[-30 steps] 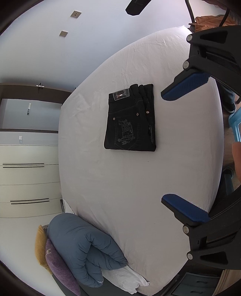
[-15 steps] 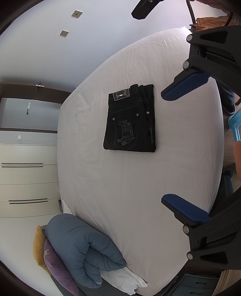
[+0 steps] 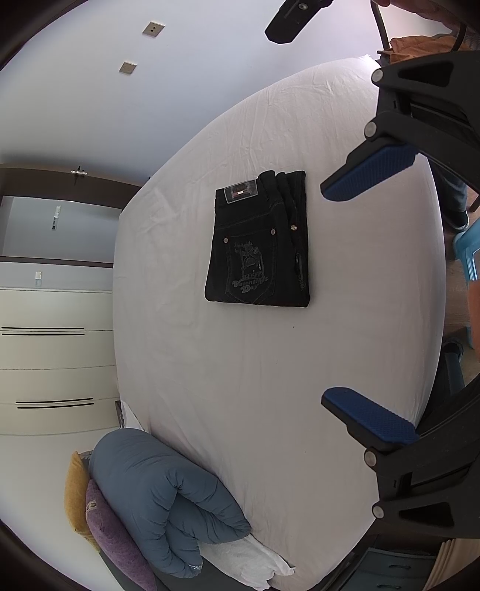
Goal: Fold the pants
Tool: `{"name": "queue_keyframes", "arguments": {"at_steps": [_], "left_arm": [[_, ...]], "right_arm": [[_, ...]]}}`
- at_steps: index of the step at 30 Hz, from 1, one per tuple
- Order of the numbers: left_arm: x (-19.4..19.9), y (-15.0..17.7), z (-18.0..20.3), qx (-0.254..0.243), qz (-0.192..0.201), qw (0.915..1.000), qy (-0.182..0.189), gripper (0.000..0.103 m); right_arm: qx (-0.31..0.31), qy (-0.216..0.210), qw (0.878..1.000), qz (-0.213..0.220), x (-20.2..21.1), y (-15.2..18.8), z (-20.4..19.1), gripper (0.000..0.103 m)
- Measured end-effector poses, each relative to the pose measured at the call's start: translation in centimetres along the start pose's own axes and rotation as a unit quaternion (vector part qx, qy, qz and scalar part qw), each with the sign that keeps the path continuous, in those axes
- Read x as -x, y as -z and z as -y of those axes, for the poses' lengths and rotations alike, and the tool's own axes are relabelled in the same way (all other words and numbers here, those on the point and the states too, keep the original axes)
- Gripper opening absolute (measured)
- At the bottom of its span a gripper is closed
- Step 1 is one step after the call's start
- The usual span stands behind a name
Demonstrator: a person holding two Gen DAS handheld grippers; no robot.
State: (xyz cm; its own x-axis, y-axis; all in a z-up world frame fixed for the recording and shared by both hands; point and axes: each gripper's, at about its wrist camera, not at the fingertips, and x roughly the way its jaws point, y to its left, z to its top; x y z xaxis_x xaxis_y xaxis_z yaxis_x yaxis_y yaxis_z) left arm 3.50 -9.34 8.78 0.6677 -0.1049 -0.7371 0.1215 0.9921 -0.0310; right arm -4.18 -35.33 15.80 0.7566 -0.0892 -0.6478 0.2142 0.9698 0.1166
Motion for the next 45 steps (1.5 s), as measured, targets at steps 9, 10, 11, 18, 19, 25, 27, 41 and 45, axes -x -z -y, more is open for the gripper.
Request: {"name": "queue_keyframes", "arguments": {"at_steps": [9, 10, 11, 18, 19, 25, 27, 41, 45], "left_arm": [[0.0, 0.0, -0.2, 0.001, -0.001, 1.0, 0.002, 0.103], [0.0, 0.0, -0.2, 0.0, -0.001, 1.0, 0.001, 0.103], [0.0, 0.0, -0.2, 0.0, -0.001, 1.0, 0.001, 0.103], [0.0, 0.0, -0.2, 0.001, -0.002, 1.0, 0.001, 0.103], [0.0, 0.0, -0.2, 0.001, -0.002, 1.0, 0.001, 0.103], [0.0, 0.1, -0.2, 0.001, -0.003, 1.0, 0.001, 0.103], [0.0, 0.1, -0.2, 0.002, -0.002, 1.0, 0.001, 0.103], [0.1, 0.3, -0.2, 0.001, -0.004, 1.0, 0.001, 0.103], [0.1, 0.6, -0.2, 0.0, -0.005, 1.0, 0.002, 0.103]], "right_arm": [[0.0, -0.001, 1.0, -0.002, -0.3, 0.2, 0.0, 0.103], [0.0, -0.002, 1.0, -0.003, -0.4, 0.3, 0.0, 0.103], [-0.001, -0.003, 1.0, -0.003, -0.4, 0.3, 0.0, 0.103], [-0.001, -0.003, 1.0, -0.006, -0.7, 0.6, -0.1, 0.103], [-0.001, -0.004, 1.0, -0.006, -0.7, 0.7, -0.1, 0.103], [-0.001, -0.004, 1.0, -0.007, -0.8, 0.8, -0.2, 0.103], [-0.001, -0.004, 1.0, -0.007, -0.8, 0.9, -0.2, 0.103], [0.0, -0.007, 1.0, -0.014, -1.2, 1.4, -0.2, 0.103], [0.0, -0.007, 1.0, -0.014, -1.2, 1.3, -0.2, 0.103]]}}
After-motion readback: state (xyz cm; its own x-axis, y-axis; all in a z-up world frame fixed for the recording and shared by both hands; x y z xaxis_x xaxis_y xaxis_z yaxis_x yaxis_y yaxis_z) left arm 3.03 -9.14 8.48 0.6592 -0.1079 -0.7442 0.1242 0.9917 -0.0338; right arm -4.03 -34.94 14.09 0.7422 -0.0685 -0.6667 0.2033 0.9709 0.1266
